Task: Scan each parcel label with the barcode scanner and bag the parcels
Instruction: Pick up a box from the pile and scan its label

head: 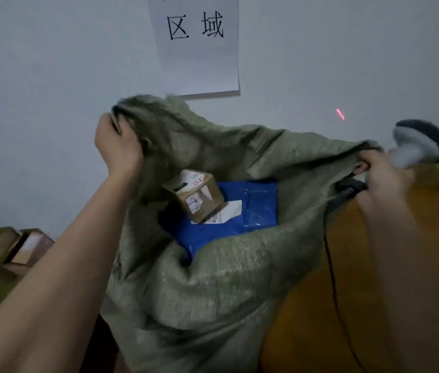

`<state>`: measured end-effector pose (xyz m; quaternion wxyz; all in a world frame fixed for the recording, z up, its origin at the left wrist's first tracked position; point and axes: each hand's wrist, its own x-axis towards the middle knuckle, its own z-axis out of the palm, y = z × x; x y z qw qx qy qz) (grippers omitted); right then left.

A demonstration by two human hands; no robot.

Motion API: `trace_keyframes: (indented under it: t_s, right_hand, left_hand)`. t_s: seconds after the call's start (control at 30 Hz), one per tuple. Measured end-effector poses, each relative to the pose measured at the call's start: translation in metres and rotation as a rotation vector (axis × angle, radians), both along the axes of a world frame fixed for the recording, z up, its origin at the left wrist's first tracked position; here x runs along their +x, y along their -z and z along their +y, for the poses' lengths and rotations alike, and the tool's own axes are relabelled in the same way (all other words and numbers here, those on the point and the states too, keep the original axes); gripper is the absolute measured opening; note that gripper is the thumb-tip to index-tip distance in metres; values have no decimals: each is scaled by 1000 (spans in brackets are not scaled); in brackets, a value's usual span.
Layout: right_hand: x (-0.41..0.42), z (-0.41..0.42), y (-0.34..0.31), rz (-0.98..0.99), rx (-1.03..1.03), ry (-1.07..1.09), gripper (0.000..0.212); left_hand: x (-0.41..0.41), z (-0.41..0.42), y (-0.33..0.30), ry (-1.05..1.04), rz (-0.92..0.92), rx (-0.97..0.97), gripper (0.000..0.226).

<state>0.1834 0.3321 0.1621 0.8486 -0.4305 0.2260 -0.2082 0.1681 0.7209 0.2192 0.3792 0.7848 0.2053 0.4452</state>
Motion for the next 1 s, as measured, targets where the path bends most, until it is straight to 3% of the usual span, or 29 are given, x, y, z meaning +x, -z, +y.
trace_keyframes:
  t_s: [0.07,0.13,0.17,0.23,0.3,0.37,0.4,0.47,0.5,0.6,0.67,0.73,0.8,0.87,0.93,1.0]
  right_hand:
    - [1,-7,27,230,-23,-91,29]
    - [-2,-13,49,344,-5,-167,22]
    - [-6,-17,59,385,-12,-177,22]
    - [-15,-27,73,448,-24,-187,23]
    - [-23,-37,82,464,0,-203,27]
    - [-29,-46,86,468,5,-208,26]
    - [-31,-49,87,463,5,-215,26]
    - [-36,-53,91,455,11,-242,27]
    - [-39,-54,93,457,9,-262,27]
    - [-46,-56,99,474,-7,-291,25]
    - [-50,-53,103,480,-20,-317,29]
    - [-55,-46,107,487,-33,-353,36]
    - [-65,-39,111,501,-63,-369,47]
    - [-80,-36,110,509,-112,-361,49]
    - [-91,-41,108,535,-151,-357,46]
    - [-99,-51,105,555,-179,-332,42]
  left_hand:
    - [-10,-13,32,129,323,-62,19]
    - [-27,-33,50,249,518,-26,62]
    - [-35,-43,54,262,515,64,74]
    - [-53,-65,57,360,453,292,63]
    - [-69,-81,64,691,559,286,41]
    - [-89,-98,76,1024,920,117,40]
    - [-99,-105,83,1091,1144,158,45]
    - [-117,-114,101,1051,1541,457,58]
    - [-124,-114,111,967,1631,616,59]
    - [-144,-114,117,732,1616,777,30]
    - [-156,-113,109,726,1607,696,20]
    - [-164,-111,100,843,1639,496,20]
    - [-171,-117,93,895,1718,389,27]
    - [-178,-128,96,861,1763,350,49]
    - [-183,-140,99,846,1715,297,79]
    - [-185,-150,105,805,1621,292,84]
